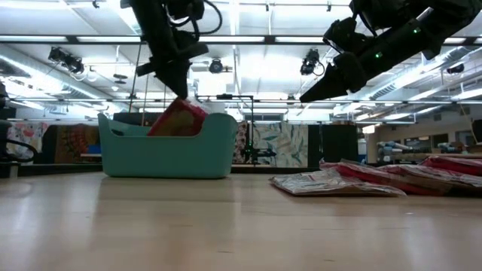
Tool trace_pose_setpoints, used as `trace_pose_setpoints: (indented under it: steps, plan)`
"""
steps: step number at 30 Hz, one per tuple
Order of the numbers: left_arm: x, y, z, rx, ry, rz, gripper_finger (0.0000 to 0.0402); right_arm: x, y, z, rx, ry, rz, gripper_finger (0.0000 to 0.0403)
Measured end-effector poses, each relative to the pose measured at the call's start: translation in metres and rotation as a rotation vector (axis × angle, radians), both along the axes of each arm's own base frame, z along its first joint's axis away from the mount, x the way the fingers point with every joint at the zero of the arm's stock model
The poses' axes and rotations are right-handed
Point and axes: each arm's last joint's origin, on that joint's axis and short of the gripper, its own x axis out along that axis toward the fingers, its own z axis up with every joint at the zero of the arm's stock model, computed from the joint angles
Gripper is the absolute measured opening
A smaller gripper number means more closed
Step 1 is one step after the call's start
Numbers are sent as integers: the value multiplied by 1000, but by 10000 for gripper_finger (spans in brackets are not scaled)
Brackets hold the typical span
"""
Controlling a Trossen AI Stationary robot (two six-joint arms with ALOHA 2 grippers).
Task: Sort popcorn bags into baskets
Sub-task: Put the red popcorn pack into the green bin
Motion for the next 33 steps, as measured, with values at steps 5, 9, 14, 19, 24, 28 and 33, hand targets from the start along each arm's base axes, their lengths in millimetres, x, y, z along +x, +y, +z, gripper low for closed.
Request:
trace_pose_setpoints:
  steps: [5, 9, 14, 19, 24, 28, 33]
  plan:
    - [1, -2, 1, 12, 4, -30, 68, 0, 0, 0, 0, 0, 0, 183]
    - [3, -5, 1, 17, 9, -51, 129, 0, 0, 0, 0, 1, 0, 183]
    - [11, -28, 1, 23, 37, -311, 176, 0, 0, 0, 0, 1, 0, 183]
    - [14, -65, -2, 37, 109, -490, 176, 0, 0, -1, 4, 13, 11, 183]
    - [15, -108, -13, 57, 104, -626, 164, 0, 1, -1, 17, 9, 43, 183]
    - [9, -131, -28, 67, 132, -663, 160, 1, 2, 1, 25, -14, 58, 183]
    - [-2, -149, -48, -26, 127, -563, 160, 2, 4, 2, 40, -27, 71, 183]
